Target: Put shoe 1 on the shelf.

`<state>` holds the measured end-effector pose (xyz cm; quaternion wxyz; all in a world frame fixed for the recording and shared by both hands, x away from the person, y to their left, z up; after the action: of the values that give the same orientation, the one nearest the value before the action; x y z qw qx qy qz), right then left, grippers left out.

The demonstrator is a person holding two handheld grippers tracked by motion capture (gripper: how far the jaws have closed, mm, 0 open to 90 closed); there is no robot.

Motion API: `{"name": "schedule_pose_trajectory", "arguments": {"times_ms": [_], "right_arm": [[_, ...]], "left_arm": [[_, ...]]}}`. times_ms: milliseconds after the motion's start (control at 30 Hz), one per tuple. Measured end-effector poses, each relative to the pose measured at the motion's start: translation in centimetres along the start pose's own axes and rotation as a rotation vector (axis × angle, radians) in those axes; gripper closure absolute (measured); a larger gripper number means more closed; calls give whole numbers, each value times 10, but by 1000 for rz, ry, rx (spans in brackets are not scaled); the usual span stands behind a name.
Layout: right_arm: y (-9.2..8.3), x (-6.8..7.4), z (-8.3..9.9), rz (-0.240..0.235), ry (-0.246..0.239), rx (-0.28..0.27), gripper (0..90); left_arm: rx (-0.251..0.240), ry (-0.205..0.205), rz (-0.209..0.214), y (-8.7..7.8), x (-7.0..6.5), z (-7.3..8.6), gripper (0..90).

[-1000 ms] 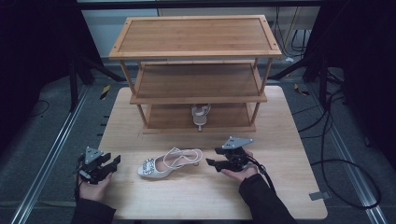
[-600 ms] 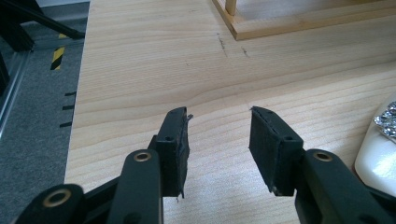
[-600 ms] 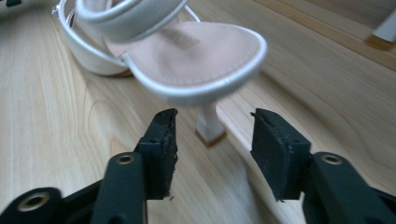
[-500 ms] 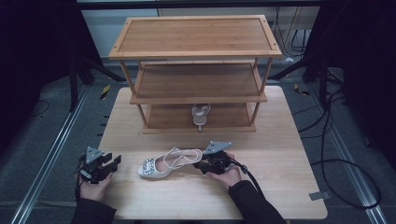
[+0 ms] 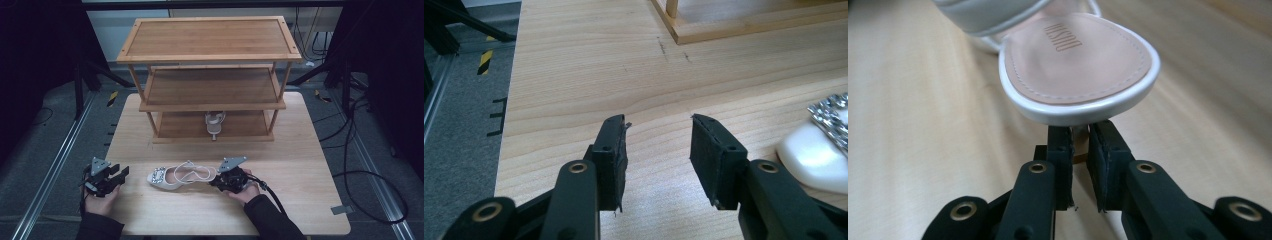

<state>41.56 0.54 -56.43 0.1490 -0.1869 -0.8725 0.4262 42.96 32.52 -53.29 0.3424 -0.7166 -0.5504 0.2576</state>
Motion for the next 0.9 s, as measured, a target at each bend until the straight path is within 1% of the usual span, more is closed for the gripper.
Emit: {"name": "schedule_pose_trajectory", "arguments": {"times_ms": [100,167,200,267,300,333,367,433,467,567,633,733,800,833,900], "right_arm": [[-1,12,4,-27,-7,-4,799],[-2,14,3,-30,-7,-15,764],[-4,15,2,-40,4,-27,713],[-9,16,-1,-36,-3,-42,584],[-13,17,-2,-29,-9,-54,474],[-17,19,-4,-19,-14,-73,382],[-20,21,-4,-16,-22,-91,339],[-24,24,-8,11,-32,-127,245],[-24,25,-11,18,-34,-139,219],[-18,24,-20,39,-38,-141,185],[-11,23,-28,53,-35,-137,170],[-2,21,-34,72,-45,-119,174],[6,19,-37,75,-49,-106,177],[10,18,-38,67,-39,-100,180],[15,19,-40,33,-28,-100,192]], "left_arm": [[-3,1,0,-1,0,0,566],[-4,1,-1,-1,0,0,565],[-4,1,-1,-1,0,0,565],[-1,0,-1,0,1,0,564],[-1,-2,1,0,1,1,564],[0,-3,3,0,1,1,563],[0,-6,4,0,1,1,563],[0,-10,9,0,2,1,563],[-3,-13,8,0,2,1,563],[-2,-4,3,0,1,1,562],[-6,-5,2,0,1,1,560],[0,-4,2,1,2,1,560],[3,-5,3,2,3,1,560],[2,-4,4,2,3,1,560],[-1,-8,6,1,3,1,560]]}}
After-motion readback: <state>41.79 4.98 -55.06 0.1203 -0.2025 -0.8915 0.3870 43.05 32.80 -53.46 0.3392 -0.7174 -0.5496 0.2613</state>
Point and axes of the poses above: each handheld gripper's, and its own axes: y roughly forward along the jaws, z roughly out of its underside, x roughly to its left, the point moved 10 cm from there along y, roughly forward along the jaws, and after that the axes turned 15 degrees about x, right-handed, at the moved point
